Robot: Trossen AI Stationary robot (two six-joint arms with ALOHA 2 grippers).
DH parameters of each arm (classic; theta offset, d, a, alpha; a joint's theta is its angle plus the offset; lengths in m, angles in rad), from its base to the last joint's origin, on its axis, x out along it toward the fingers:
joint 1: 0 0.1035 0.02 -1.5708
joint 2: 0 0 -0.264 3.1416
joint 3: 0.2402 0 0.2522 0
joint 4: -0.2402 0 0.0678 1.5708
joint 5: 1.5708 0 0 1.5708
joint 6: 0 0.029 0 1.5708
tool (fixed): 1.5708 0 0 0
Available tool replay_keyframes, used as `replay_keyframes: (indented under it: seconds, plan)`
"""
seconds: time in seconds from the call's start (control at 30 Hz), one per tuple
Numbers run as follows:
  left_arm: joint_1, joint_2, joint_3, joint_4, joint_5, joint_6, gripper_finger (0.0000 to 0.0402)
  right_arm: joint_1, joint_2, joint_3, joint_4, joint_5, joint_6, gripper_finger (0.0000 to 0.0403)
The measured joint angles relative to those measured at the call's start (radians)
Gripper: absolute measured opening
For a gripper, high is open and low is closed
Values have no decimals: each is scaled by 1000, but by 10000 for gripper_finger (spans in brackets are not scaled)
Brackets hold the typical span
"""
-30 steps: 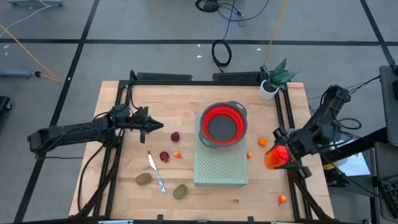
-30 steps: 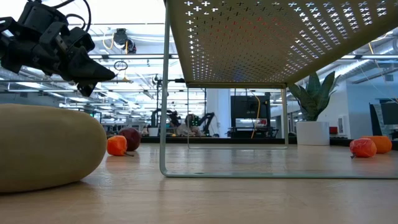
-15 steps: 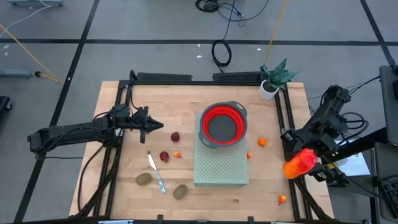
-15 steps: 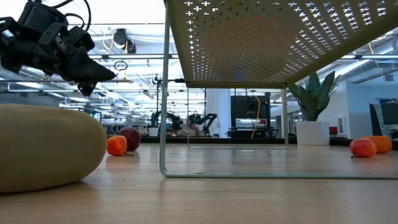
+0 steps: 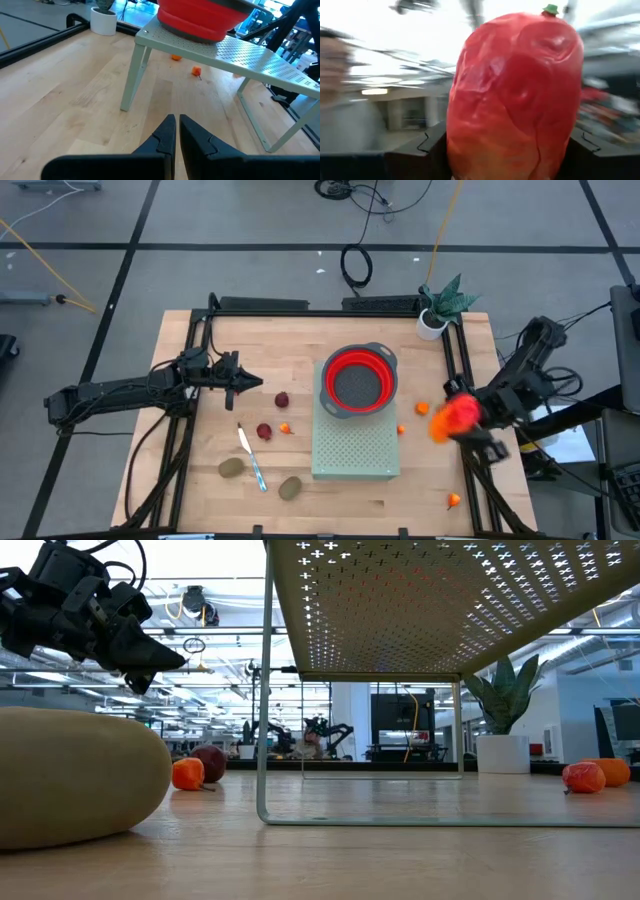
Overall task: Pick & Place Fruit
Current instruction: Put the mango into the red strainer bowl on the shelf
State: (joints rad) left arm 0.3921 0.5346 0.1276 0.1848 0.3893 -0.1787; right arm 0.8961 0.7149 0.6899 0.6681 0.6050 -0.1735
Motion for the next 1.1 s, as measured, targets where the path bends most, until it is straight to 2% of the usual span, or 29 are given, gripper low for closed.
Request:
replay_keyframes:
  seconds: [0.1,0.43,0.73,1.1]
  plan:
    - [0,0,0,0,-28,-1,21,-17,28,0,21,151,4,232]
    - [0,0,0,0,-60,-2,21,-158,109,27,61,333,5,232]
    - [0,0,0,0,-60,23,21,-303,225,153,-46,340,25,231]
    - [0,0,0,0,-60,79,21,-480,397,372,-415,333,228,231]
